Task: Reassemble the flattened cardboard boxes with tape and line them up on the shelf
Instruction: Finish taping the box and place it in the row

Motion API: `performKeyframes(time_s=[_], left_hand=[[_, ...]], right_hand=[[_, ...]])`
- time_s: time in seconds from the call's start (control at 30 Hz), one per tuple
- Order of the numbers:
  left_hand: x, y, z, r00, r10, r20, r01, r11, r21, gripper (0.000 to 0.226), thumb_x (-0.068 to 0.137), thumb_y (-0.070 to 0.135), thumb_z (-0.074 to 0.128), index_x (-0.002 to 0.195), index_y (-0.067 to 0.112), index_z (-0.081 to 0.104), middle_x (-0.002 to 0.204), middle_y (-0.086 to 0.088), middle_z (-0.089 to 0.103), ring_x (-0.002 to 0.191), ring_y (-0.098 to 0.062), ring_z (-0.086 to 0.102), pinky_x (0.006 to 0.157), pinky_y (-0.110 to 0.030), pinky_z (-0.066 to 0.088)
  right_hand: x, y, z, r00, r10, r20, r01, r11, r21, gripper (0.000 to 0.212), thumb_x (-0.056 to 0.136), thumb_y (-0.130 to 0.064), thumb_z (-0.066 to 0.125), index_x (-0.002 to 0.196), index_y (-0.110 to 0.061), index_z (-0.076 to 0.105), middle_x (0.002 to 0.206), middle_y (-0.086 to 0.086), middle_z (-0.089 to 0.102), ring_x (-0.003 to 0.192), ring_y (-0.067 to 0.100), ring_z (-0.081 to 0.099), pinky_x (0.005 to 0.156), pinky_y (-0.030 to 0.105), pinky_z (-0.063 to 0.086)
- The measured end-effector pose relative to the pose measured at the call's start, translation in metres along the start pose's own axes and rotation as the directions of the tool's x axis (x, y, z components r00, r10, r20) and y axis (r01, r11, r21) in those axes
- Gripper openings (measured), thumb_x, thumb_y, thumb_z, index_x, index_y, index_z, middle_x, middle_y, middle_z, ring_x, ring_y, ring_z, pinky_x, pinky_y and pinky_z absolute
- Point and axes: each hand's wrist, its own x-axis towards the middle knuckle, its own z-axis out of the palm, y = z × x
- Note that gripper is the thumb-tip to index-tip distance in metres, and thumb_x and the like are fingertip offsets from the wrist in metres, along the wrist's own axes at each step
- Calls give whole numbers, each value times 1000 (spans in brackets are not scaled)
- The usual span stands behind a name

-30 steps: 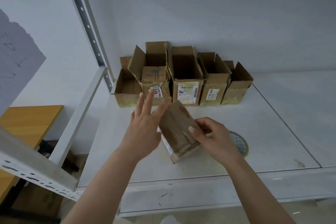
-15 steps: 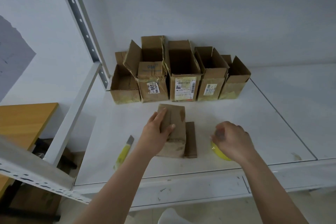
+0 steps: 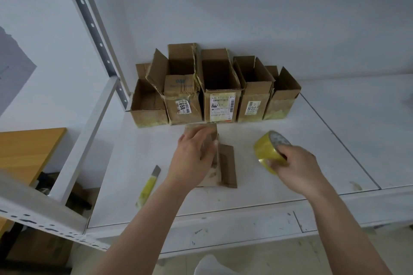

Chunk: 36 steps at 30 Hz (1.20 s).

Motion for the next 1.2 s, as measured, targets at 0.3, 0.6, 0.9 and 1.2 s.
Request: performKeyframes(time_s=[0.3,0.6,0.9,1.2], left_hand=[[-4,47,-18,995,-54,79,65,989,-134,69,77,82,25,61,23,56,56,9,63,60,-9,63,67,-40,54],[-3,40,-30,904,-309,295,405,840,-361,71,69,79,47,57,11,67,56,-7,67,50,-18,64,51,-20,49],[-10,33,-30,879,-269,393,446,755,-481,45,75,56,63,54,17,71,57,-7,69,50,-13,66,48,-13,45],[-14,30,-23,960,-232,157,255,955,-148,32,90,38,66,62,26,75,61,9,71,65,-10,71,73,-35,58]], right_hand=[[-15,-48,-29,956,-266,123,189,880,436,8,89,-15,68,91,-23,70,75,-10,68,70,2,62,62,16,47],[-12,-56,-26,906,-386,173,274,848,455,16,89,-16,69,84,-31,66,80,-16,68,74,4,63,63,17,49],[-10,-56,-27,886,-423,191,313,848,428,10,88,-18,71,90,-8,67,84,13,66,81,31,62,74,49,51],[-12,-55,-22,926,-320,198,260,924,279,22,86,-27,72,70,-19,59,64,-1,53,63,20,53,59,31,39]])
